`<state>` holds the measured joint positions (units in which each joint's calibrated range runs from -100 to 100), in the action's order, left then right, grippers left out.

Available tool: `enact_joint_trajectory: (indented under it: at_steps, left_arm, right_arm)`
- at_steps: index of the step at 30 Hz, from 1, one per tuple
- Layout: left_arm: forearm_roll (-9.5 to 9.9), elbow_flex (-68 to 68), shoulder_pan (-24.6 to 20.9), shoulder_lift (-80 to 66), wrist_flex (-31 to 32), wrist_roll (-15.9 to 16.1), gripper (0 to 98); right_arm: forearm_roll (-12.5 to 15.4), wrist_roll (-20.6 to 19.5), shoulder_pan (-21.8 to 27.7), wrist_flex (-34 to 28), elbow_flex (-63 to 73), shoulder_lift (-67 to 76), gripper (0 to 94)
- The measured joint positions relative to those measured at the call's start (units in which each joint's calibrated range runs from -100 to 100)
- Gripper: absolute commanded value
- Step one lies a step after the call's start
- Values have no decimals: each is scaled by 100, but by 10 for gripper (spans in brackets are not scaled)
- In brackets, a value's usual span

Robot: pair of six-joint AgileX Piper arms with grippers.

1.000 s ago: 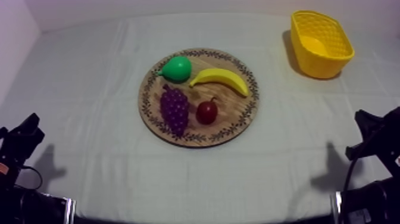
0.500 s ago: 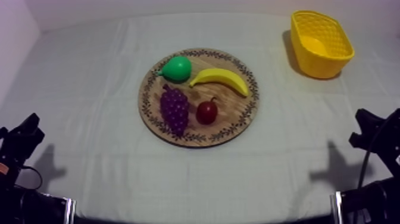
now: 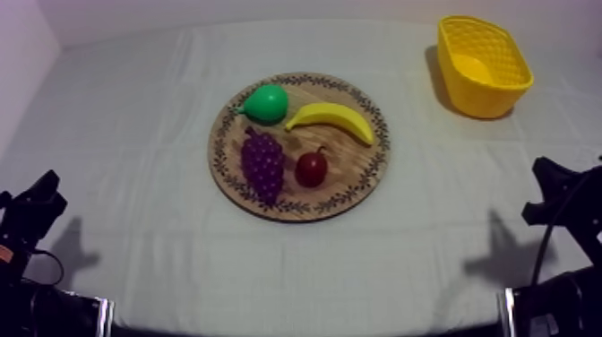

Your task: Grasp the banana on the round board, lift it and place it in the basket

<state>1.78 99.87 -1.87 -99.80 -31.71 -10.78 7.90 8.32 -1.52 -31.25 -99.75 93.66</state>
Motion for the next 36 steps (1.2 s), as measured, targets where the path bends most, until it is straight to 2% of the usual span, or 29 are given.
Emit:
enact_joint_trajectory:
  at_steps: [8, 10, 13, 23, 36]
  left_arm:
    - [0, 0, 0, 0, 2, 0, 1]
    - [0, 0, 0, 0, 2, 0, 1]
    - [0, 0, 0, 0, 2, 0, 1]
    - [0, 0, 0, 0, 2, 1, 1]
    - [0, 0, 0, 0, 2, 1, 1]
  right_arm:
    - [936, 999, -140, 1094, 378, -920, 2]
    - [1095, 1189, -156, 1260, 589, -1192, 2]
    - [1166, 1405, -163, 1228, 1031, -1662, 2]
    - [1190, 1731, -173, 50, 3105, -3653, 5]
    - [911, 2327, -498, -1936, 6202, -6305, 4]
